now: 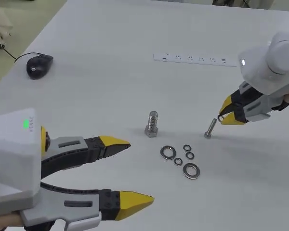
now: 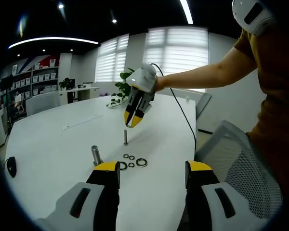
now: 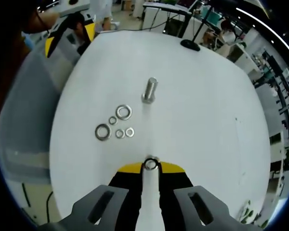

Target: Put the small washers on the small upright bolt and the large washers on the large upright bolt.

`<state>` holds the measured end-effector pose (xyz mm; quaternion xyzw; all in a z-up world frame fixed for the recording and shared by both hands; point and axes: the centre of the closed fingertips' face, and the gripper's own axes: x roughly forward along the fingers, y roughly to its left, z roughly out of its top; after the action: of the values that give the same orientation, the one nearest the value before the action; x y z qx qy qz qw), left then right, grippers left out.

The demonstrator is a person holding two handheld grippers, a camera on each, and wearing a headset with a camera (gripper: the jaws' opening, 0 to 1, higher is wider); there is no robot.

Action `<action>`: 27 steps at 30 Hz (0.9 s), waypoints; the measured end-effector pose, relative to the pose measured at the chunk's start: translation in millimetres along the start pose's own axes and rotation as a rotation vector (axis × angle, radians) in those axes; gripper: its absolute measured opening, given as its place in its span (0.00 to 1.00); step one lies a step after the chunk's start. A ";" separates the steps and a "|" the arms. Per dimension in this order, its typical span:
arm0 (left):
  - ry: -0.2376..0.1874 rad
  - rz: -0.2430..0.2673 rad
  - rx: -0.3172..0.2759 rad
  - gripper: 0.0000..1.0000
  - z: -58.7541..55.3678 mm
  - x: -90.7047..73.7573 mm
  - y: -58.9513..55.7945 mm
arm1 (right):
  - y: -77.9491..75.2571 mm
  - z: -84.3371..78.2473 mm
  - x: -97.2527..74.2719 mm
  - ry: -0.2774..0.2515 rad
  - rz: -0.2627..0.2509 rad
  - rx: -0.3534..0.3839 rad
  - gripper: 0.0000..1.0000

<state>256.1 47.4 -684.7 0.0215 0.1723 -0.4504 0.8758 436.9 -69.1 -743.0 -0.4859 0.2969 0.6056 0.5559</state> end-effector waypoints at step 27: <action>-0.006 0.012 -0.009 0.53 -1.4 -0.8 5.0 | -12.4 -7.6 19.9 0.045 0.046 -0.002 0.11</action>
<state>259.3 51.2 -686.4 0.0174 0.1716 -0.4442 0.8792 452.6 -65.7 -761.7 -0.4929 0.3200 0.6074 0.5345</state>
